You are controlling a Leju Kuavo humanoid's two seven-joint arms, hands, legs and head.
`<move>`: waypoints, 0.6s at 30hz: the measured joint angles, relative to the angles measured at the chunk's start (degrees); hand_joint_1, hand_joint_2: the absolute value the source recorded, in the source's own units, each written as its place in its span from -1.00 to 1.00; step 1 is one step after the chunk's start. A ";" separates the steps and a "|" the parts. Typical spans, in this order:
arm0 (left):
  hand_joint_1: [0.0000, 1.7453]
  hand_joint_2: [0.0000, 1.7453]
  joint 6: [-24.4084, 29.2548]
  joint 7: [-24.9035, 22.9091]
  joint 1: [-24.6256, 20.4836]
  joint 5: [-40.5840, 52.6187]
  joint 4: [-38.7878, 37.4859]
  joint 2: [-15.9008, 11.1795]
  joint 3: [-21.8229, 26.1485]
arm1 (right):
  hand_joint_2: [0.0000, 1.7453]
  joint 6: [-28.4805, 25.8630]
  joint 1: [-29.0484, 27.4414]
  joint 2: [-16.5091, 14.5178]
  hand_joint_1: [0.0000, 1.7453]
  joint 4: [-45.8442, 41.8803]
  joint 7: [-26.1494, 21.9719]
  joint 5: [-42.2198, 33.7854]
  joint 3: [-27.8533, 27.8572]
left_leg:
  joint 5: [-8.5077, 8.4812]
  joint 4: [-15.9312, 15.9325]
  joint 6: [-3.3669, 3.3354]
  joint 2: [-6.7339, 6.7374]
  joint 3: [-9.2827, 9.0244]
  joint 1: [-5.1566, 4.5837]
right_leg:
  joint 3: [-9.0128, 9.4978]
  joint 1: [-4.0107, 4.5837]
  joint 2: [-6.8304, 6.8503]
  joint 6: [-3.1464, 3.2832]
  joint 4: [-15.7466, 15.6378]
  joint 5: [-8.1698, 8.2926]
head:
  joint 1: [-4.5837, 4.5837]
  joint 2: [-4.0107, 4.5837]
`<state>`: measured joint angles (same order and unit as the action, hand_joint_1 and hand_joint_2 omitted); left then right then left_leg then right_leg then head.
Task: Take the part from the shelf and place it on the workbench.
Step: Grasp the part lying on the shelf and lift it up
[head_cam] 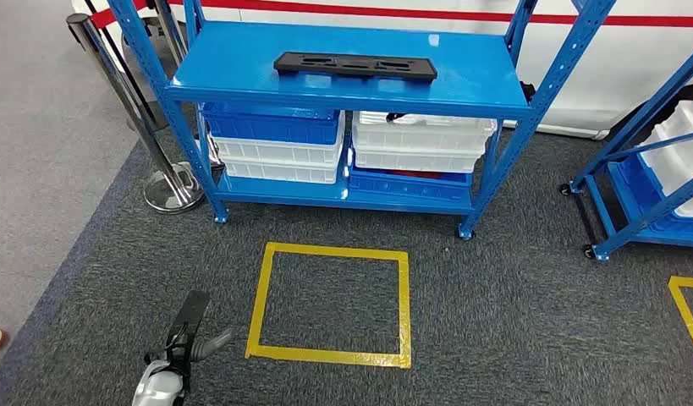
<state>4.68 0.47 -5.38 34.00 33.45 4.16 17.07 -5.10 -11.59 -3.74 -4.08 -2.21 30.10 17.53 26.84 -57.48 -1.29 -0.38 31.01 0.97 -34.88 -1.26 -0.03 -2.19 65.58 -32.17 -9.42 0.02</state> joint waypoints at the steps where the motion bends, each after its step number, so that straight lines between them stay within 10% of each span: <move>1: -1.00 -1.00 0.10 0.01 0.01 0.62 -0.26 0.13 0.33 | -1.00 -0.08 0.31 -0.04 -1.00 -0.03 -0.12 0.57 0.31 | -0.01 -0.01 -0.06 0.03 0.05 -0.09 | -1.14 0.00 0.00 -0.05 2.32 -0.97 | 0.00 0.00; 4: -1.00 -1.00 0.47 0.05 0.06 4.00 -1.74 0.79 2.09 | -1.00 -0.55 2.02 -0.31 -1.00 -0.22 -0.93 3.74 1.86 | 0.00 -0.04 -0.28 0.05 0.10 -0.54 | -4.54 0.08 0.00 0.08 8.90 -2.42 | 0.00 0.00; 8: -1.00 -1.00 1.15 0.21 0.02 9.35 -3.78 1.86 4.68 | -1.00 -1.49 4.98 -0.87 -1.00 -0.79 -2.64 8.80 4.02 | 0.16 -0.08 -0.38 -0.14 -0.27 -1.24 | 0.92 1.01 0.03 2.05 -3.22 4.56 | 0.00 0.00; 13: -1.00 -1.00 1.85 0.40 0.15 15.92 -5.68 2.98 7.16 | -1.00 -3.09 9.07 -1.65 -1.00 -1.46 -5.29 15.03 5.62 | 0.40 -0.29 0.79 -0.01 0.06 -1.31 | 2.79 1.29 0.18 2.94 -8.03 5.82 | -0.03 0.00; 18: -1.00 -1.00 2.44 0.49 0.10 22.18 -8.19 3.60 10.02 | -1.00 -4.61 13.43 -2.74 -1.00 -2.53 -8.14 21.26 7.09 | 7.37 -14.38 2.10 0.05 6.73 -0.68 | 3.13 0.82 0.47 3.48 -8.86 6.26 | -0.03 0.00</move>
<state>7.12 0.96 -5.27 56.18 25.27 7.76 27.09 -9.72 1.84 -6.48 -6.60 -10.34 51.35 24.62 34.21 -71.86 0.81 -0.33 37.74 0.30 -31.75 -0.43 0.44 1.29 56.72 -25.91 -9.45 0.02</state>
